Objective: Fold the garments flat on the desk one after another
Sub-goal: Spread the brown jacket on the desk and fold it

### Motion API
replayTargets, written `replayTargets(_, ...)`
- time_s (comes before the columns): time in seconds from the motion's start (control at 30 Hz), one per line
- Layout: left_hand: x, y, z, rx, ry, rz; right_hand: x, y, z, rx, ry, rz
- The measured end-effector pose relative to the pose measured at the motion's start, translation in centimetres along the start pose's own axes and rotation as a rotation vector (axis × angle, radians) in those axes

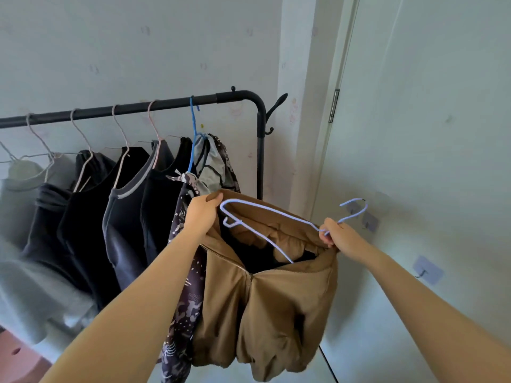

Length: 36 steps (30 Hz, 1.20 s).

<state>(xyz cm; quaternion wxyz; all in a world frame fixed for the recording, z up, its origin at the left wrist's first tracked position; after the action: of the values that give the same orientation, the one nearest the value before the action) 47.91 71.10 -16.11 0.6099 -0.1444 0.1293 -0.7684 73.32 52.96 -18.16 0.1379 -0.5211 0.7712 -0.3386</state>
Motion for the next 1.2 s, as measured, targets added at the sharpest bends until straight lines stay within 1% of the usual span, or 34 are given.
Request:
replayTargets(0.07,-0.3,-0.5,0.0,0.074,-0.045,-0.017,-0.5,0.0,-0.8,-0.068,-0.010,0.004)
replayTargets(0.17,-0.3,-0.5,0.6,0.103,-0.085,-0.031,-1.5,-0.5,-3.2,-0.219,-0.057,0.055)
replayTargets(0.27,0.0,0.8,0.6,0.189,-0.126,-0.041,-2.4,-1.3,-6.8,-0.349,-0.136,0.158)
replayTargets(0.33,-0.2,1.7,-0.1,0.248,-0.125,-0.043,-2.9,-1.8,-9.6,-0.368,-0.174,0.224)
replayTargets(0.4,-0.4,2.4,-0.6,0.289,-0.139,-0.079,-3.4,-2.5,-12.5,-0.283,-0.239,0.276)
replayTargets(0.53,0.3,2.1,-0.3,0.433,-0.200,-0.080,-3.4,-4.1,-17.5,0.026,-0.368,0.442)
replayTargets(0.6,0.2,1.6,-0.3,0.500,-0.218,-0.079,-3.5,-4.6,-19.5,0.179,-0.378,0.537)
replayTargets(0.67,0.4,1.1,-0.1,0.535,-0.217,-0.085,-3.9,-4.9,-21.0,0.342,-0.353,0.588)
replayTargets(0.73,0.5,0.5,0.2,0.546,-0.199,-0.091,-4.8,-4.9,-22.0,0.467,-0.318,0.565)
replayTargets(0.8,0.4,-0.1,0.4,0.531,-0.165,-0.083,-6.2,-4.4,-22.5,0.502,-0.279,0.494)
replayTargets(0.87,-0.1,-0.6,0.5,0.524,-0.150,-0.073,-7.8,-3.2,-23.0,0.454,-0.241,0.375)
replayTargets(0.97,-0.9,-1.5,0.5,0.549,-0.186,-0.067,-10.8,-1.1,-23.8,0.372,-0.146,0.200)
replayTargets(1.03,-1.4,-1.9,0.5,0.570,-0.205,-0.070,-12.9,0.1,-24.4,0.354,-0.078,0.114)
replayTargets(1.1,-1.6,-2.4,0.6,0.581,-0.201,-0.066,-14.7,1.0,-25.2,0.352,-0.044,0.079)
replayTargets(1.2,-1.3,-3.1,1.3,0.533,-0.131,-0.071,-16.6,1.5,-26.6,0.400,-0.071,0.127)
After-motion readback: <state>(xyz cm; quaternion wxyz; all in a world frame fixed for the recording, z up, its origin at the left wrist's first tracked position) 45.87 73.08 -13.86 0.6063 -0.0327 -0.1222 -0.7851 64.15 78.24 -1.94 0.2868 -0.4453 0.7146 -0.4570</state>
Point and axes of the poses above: each hand's wrist, its own x-axis away from the middle knuckle, its own y-axis out of the palm, z = x × y, the point moved 5 cm from there along -x, towards the middle knuckle
